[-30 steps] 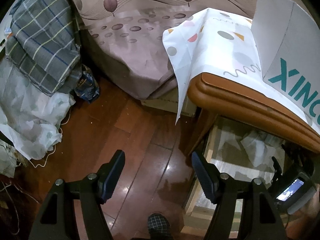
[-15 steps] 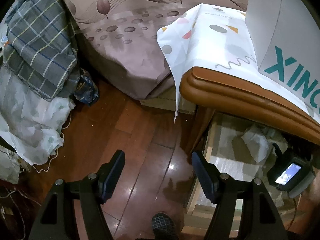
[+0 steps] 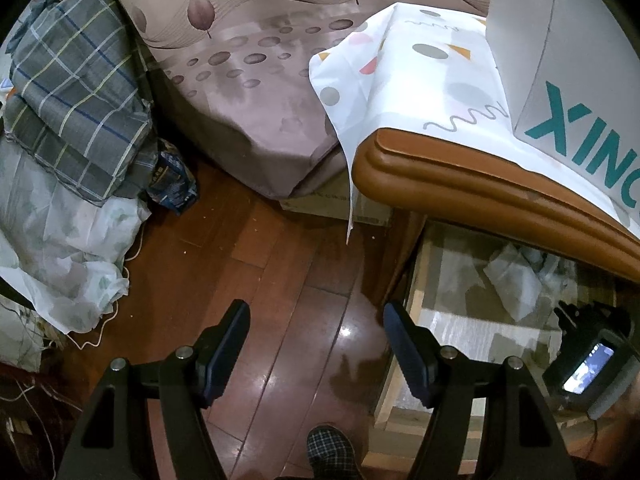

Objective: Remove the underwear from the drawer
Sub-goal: 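Grasp the white sock with pink pattern using the right gripper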

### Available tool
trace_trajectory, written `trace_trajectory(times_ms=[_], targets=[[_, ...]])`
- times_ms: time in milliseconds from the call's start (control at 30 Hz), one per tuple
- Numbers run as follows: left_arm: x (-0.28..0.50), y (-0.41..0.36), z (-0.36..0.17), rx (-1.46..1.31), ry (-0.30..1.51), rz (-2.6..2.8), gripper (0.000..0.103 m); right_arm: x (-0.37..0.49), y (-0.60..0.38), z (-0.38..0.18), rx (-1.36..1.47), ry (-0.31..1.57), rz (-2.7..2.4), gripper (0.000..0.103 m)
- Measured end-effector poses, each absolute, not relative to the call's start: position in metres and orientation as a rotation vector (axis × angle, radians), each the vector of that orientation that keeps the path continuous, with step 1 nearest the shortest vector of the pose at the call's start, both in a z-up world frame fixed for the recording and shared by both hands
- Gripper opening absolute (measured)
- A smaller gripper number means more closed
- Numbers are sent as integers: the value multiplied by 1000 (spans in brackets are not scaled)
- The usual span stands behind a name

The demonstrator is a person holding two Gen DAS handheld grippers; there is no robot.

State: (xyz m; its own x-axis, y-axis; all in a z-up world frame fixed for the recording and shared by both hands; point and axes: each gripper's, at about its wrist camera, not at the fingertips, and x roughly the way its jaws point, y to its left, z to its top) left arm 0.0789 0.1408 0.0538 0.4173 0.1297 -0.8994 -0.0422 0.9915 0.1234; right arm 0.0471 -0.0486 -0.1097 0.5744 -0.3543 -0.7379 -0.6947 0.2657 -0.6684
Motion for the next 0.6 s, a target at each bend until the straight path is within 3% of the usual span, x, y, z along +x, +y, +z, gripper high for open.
trace_trajectory(times_ms=[133,200,600], targets=[[79,139,54,86,1139,104,71,37,-41,-98,-1370,921,283,8],[79,138,53,85,1140,103,71,39,-37,-99,-1404,860,256,40],[79,132,50,96,1154,80,71,72,-44,-122,-1400,817,178,43]])
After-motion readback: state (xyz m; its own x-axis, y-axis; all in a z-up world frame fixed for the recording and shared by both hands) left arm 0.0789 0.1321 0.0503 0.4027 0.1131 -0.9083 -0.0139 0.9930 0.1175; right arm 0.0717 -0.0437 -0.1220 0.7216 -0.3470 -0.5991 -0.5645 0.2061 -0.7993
